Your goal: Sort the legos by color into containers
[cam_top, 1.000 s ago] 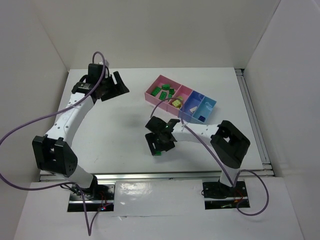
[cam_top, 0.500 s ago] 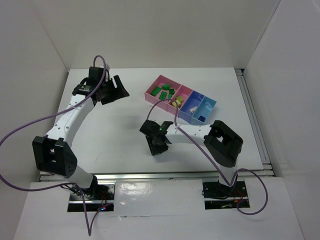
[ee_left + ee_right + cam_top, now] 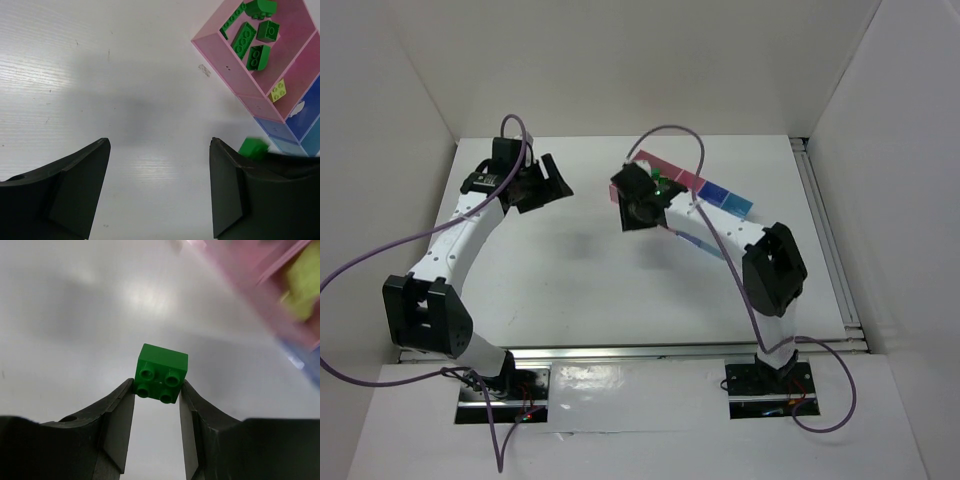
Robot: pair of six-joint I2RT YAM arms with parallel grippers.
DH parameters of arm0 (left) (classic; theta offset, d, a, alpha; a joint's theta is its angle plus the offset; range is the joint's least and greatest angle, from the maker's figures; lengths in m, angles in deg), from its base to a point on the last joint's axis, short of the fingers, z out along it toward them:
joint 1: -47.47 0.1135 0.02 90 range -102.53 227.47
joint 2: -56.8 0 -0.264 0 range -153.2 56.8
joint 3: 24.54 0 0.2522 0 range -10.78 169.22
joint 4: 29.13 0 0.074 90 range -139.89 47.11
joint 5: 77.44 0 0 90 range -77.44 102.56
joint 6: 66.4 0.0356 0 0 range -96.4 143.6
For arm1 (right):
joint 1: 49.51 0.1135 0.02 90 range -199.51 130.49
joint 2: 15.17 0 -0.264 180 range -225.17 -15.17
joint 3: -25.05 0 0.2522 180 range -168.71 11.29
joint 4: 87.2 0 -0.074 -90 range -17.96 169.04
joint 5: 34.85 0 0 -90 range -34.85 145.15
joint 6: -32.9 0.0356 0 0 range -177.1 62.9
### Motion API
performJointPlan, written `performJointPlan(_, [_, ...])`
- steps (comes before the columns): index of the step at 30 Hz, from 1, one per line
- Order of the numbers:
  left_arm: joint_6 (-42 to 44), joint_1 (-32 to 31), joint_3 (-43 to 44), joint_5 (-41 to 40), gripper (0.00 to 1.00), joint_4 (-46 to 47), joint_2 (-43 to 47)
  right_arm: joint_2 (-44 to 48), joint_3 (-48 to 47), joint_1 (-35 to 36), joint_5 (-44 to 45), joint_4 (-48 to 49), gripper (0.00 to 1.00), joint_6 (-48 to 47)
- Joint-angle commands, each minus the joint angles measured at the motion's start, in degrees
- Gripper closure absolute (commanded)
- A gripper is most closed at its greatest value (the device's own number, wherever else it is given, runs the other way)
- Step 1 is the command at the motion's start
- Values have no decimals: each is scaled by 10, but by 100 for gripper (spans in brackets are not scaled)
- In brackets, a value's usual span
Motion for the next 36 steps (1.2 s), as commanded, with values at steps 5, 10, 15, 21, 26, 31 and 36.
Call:
performJointPlan(5, [8,24,12,-25,16,-4,21,-148,-286,-81,88,-29,68,-78])
performJointPlan(10, [27,59,12,-17,16,-9,27,-237,-410,-126,97,-40,62,-92])
performJointPlan(15, [27,65,-1,10,16,-9,16,-282,-481,-148,69,-42,7,-92])
performJointPlan(21, [22,59,-1,16,15,-9,16,-153,-332,-148,160,12,0,-72])
performJointPlan(26, [34,39,-1,0,14,-15,16,10,-168,-148,294,8,0,-7])
performJointPlan(31, [34,28,-1,-1,14,-15,16,123,-21,-182,344,-60,0,65])
performJointPlan(36, [34,7,-1,-1,14,-15,11,234,82,-197,331,-93,0,93])
